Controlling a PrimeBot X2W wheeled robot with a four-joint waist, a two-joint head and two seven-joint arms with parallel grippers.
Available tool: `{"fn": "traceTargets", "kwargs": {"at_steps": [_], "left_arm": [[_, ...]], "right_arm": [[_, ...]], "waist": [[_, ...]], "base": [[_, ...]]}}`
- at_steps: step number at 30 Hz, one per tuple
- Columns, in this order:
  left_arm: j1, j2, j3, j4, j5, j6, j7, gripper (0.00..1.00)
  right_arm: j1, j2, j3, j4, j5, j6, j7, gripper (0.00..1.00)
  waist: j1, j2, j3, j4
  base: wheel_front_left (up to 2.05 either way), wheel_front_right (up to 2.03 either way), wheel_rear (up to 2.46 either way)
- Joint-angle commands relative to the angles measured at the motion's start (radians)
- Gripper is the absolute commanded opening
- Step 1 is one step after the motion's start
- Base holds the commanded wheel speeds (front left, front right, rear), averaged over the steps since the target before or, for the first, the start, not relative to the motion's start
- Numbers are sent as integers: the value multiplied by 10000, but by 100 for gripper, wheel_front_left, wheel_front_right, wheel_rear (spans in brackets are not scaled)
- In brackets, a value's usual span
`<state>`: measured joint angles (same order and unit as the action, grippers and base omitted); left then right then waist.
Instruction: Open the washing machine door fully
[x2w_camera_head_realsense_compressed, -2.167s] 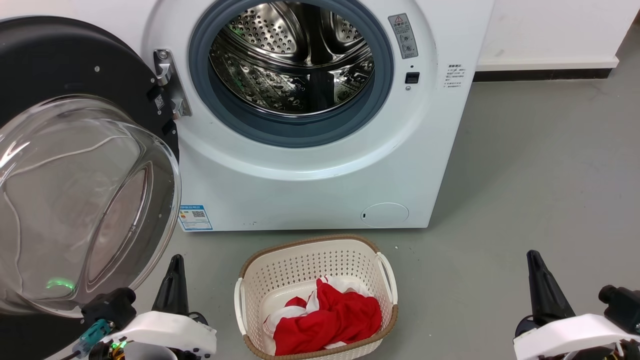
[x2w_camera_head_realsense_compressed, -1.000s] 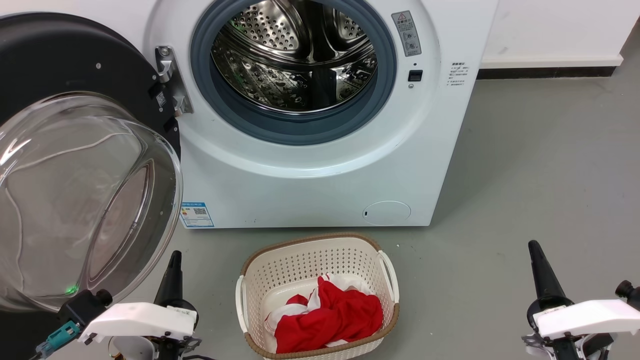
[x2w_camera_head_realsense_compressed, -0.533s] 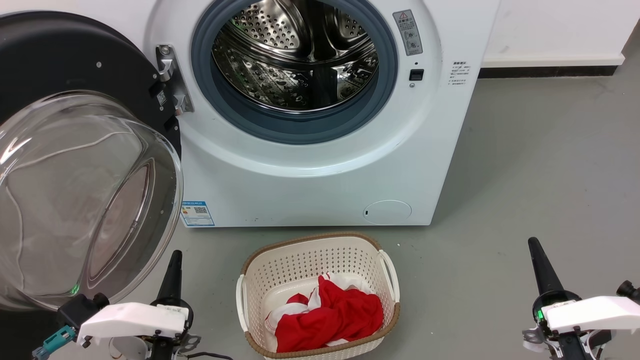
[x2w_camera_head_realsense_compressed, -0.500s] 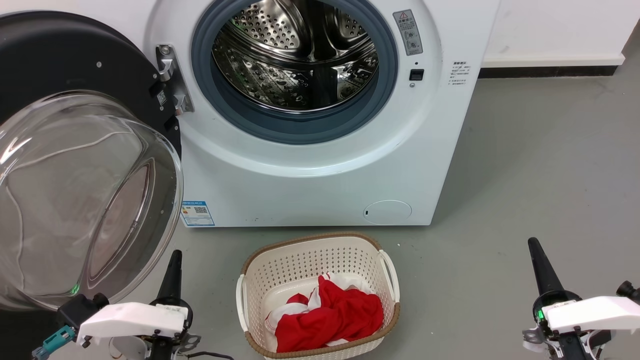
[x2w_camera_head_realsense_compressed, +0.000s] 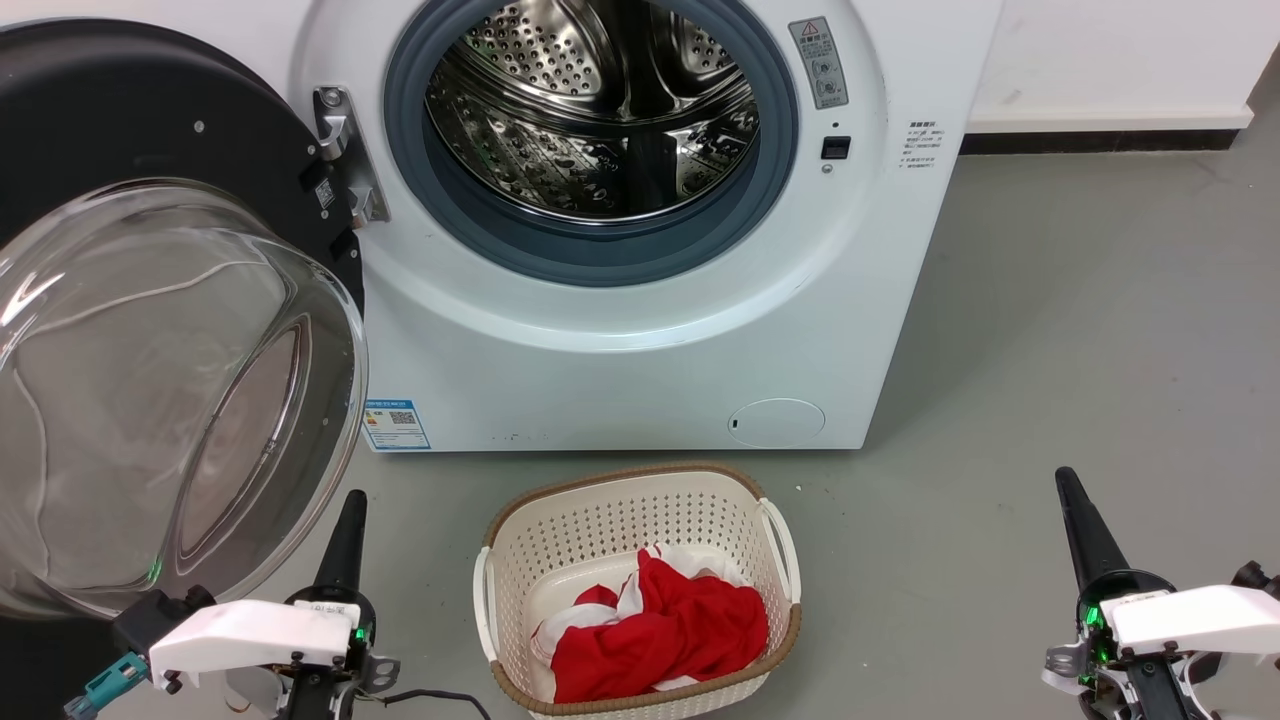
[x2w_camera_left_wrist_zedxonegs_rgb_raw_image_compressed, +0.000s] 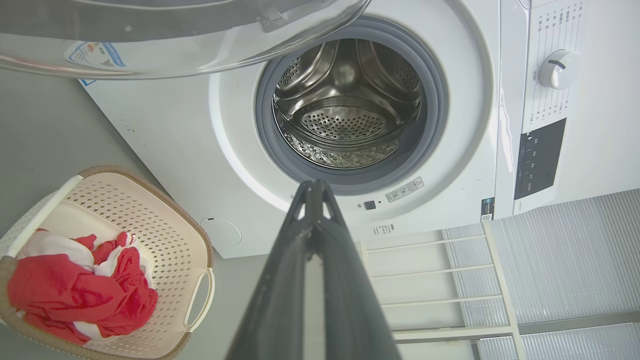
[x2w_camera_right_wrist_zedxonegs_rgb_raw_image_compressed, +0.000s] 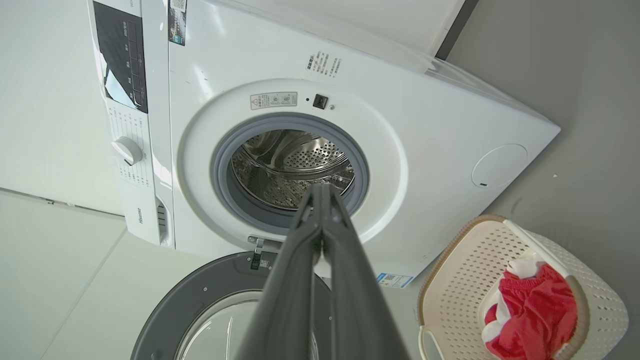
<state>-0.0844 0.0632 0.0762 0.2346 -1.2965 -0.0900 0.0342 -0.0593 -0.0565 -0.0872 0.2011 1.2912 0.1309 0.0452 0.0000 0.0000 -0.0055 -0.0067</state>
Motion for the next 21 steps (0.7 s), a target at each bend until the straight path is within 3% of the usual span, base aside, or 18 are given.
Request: {"fn": "traceTargets", "kwargs": {"at_steps": [1, 21], "left_arm": [[-167, 8, 53, -23, -192, -86, 69, 0], [-256, -72, 240, 56, -1830, -271, 495, 0]], "right_arm": [[-194, -42, -24, 5, 224, -2, 33, 0], [-387, -26, -118, 249, 1921, -2, 372, 0]], "waist": [[0, 0, 2, 2], [0, 0, 45, 35]], "base": [[0, 0, 0], [0, 0, 0]]}}
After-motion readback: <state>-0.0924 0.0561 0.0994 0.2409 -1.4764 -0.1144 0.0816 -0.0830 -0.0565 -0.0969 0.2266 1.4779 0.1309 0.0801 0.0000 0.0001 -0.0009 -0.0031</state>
